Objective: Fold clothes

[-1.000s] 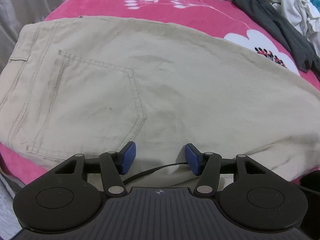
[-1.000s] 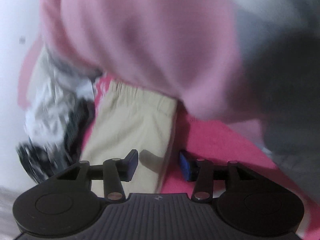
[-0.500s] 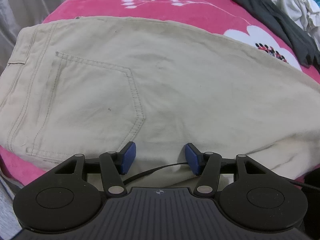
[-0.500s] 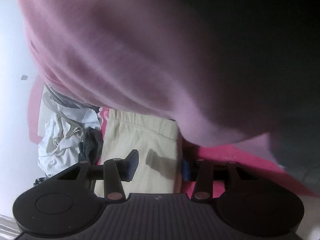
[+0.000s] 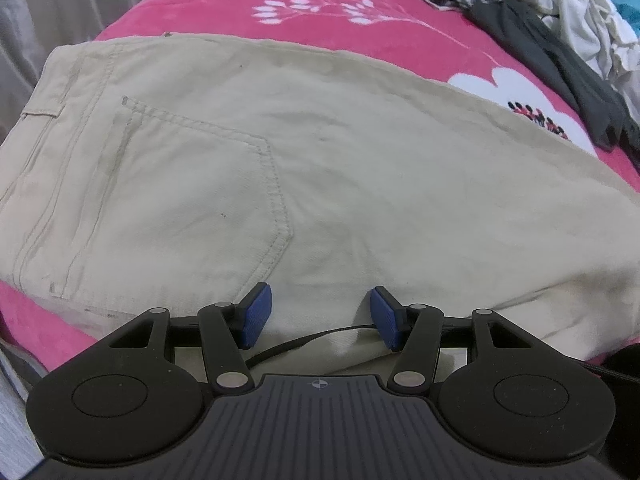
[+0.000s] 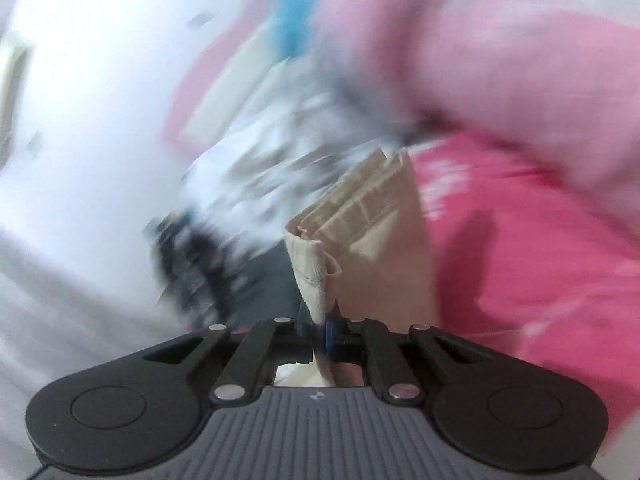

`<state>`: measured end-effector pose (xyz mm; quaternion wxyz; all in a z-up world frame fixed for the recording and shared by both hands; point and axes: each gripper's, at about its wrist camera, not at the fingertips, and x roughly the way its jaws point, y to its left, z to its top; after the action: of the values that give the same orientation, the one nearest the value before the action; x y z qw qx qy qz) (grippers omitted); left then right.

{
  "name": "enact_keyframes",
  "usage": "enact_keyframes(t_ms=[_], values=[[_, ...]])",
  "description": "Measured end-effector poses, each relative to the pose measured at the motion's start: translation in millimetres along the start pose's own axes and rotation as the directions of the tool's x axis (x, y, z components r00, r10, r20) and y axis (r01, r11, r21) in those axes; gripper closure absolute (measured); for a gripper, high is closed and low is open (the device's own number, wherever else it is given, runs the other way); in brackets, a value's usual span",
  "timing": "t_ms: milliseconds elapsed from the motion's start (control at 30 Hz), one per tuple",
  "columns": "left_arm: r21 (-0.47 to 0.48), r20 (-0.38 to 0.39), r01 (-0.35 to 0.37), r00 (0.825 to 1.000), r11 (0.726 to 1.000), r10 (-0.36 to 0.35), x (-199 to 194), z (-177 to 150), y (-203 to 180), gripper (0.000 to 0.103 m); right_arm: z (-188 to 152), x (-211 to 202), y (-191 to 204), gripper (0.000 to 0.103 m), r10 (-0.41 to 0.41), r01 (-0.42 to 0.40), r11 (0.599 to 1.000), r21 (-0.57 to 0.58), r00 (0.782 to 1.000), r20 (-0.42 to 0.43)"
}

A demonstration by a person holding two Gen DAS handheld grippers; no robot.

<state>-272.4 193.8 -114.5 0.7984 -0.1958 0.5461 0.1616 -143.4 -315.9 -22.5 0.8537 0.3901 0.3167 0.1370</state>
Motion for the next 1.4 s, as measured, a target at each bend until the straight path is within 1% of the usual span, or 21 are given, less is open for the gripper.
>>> enact_keyframes(t_ms=[67, 167, 233, 300, 400, 500, 567, 667, 767, 800, 867, 967, 1033, 1067, 1100, 1133, 1200, 1267, 1333, 1367, 1400], values=[[-0.003, 0.009, 0.002, 1.0, 1.0, -0.002, -2.8, -1.2, -0.1, 0.048, -11.5, 19.7, 24.0, 0.097, 0.072, -0.075, 0.996, -0.042, 0.996, -0.061], [-0.041, 0.032, 0.016, 0.999, 0.999, -0.014, -9.1, -1.9, 3.7, 0.048, -35.5, 56.4, 60.7, 0.097, 0.15, -0.166, 0.982, -0.085, 0.974, -0.167], [-0.07, 0.052, 0.03, 0.998, 0.997, -0.026, -16.5, -2.3, 8.0, 0.048, -52.1, 82.5, 80.5, 0.097, 0.197, -0.222, 0.971, -0.085, 0.951, -0.237], [-0.096, 0.083, 0.066, 0.995, 0.993, -0.058, -31.0, -2.4, 16.1, 0.049, -70.3, 105.9, 94.5, 0.097, 0.243, -0.27, 0.961, -0.057, 0.926, -0.29], [-0.159, 0.14, 0.094, 0.988, 0.983, -0.072, -54.6, -2.4, 34.6, 0.049, -96.9, 131.5, 123.8, 0.097, 0.279, -0.324, 0.944, -0.066, 0.889, -0.363], [-0.238, 0.195, 0.099, 0.979, 0.966, -0.052, -76.8, -1.8, 58.6, 0.049, -123.5, 157.0, 153.0, 0.097, 0.311, -0.377, 0.923, -0.072, 0.845, -0.434], [-0.302, 0.225, 0.081, 0.974, 0.95, -0.012, -88.8, -2.0, 78.2, 0.049, -141.2, 174.0, 172.5, 0.097, 0.33, -0.412, 0.908, -0.073, 0.813, -0.48], [-0.409, 0.259, 0.067, 0.965, 0.91, 0.045, -103.8, -2.0, 113.0, 0.049, -167.8, 199.6, 201.8, 0.097, 0.354, -0.463, 0.883, -0.071, 0.759, -0.547], [-0.491, 0.303, 0.088, 0.95, 0.867, 0.075, -120.2, -5.9, 137.8, 0.049, -195.2, 224.6, 231.9, 0.097, 0.373, -0.514, 0.855, -0.065, 0.698, -0.612], [-0.512, 0.314, 0.097, 0.946, 0.854, 0.081, -125.1, -8.2, 144.4, 0.049, -208.1, 230.7, 246.0, 0.097, 0.376, -0.534, 0.843, -0.065, 0.671, -0.639], [-0.53, 0.319, 0.08, 0.941, 0.844, 0.111, -132.3, -12.2, 150.9, 0.049, -234.2, 241.7, 274.1, 0.097, 0.379, -0.573, 0.817, -0.066, 0.619, -0.688], [-0.548, 0.308, 0.042, 0.938, 0.835, 0.155, -140.3, -18.2, 157.7, 0.049, -279.9, 242.5, 314.7, 0.097, 0.367, -0.629, 0.769, -0.112, 0.578, -0.729], [-0.564, 0.291, 0.016, 0.94, 0.825, 0.181, -145.9, -25.6, 161.8, 0.049, -315.4, 249.7, 340.7, 0.097, 0.348, -0.656, 0.739, -0.151, 0.565, -0.748], [-0.566, 0.281, 0.003, 0.941, 0.824, 0.19, -148.6, -30.7, 162.0, 0.049, -337.5, 251.4, 351.7, 0.097, 0.314, -0.663, 0.722, -0.198, 0.568, -0.761], [-0.566, 0.264, -0.014, 0.944, 0.824, 0.197, -149.7, -34.9, 161.5, 0.049, -356.7, 252.8, 359.9, 0.093, 0.281, -0.668, 0.706, -0.233, 0.568, -0.774], [-0.566, 0.248, -0.029, 0.947, 0.824, 0.204, -150.8, -39.1, 161.0, 0.049, -364.3, 253.1, 357.4, 0.091, 0.259, -0.664, 0.711, -0.231, 0.552, -0.792], [-0.557, 0.237, -0.046, 0.948, 0.829, 0.212, -154.1, -43.2, 160.3, 0.049, -379.5, 253.8, 352.3, 0.069, 0.214, -0.656, 0.72, -0.226, 0.52, -0.827], [-0.548, 0.227, -0.062, 0.949, 0.834, 0.219, -157.4, -47.3, 159.5, 0.049, -394.6, 254.4, 347.2, 0.064, 0.169, -0.647, 0.73, -0.221, 0.484, -0.859], [-0.54, 0.22, -0.066, 0.951, 0.839, 0.217, -157.5, -49.0, 159.1, 0.048, -409.7, 255.0, 342.2, 0.056, 0.124, -0.638, 0.739, -0.218, 0.446, -0.886], [-0.538, 0.219, -0.064, 0.952, 0.841, 0.212, -156.0, -48.8, 158.9, 0.048, -411.4, 254.2, 337.9, 0.045, 0.117, -0.632, 0.747, -0.207, 0.431, -0.895], [-0.539, 0.22, -0.056, 0.954, 0.84, 0.205, -152.9, -47.6, 157.4, 0.048, -389.3, 249.0, 326.8, 0.043, 0.174, -0.621, 0.768, -0.157, 0.438, -0.882]])
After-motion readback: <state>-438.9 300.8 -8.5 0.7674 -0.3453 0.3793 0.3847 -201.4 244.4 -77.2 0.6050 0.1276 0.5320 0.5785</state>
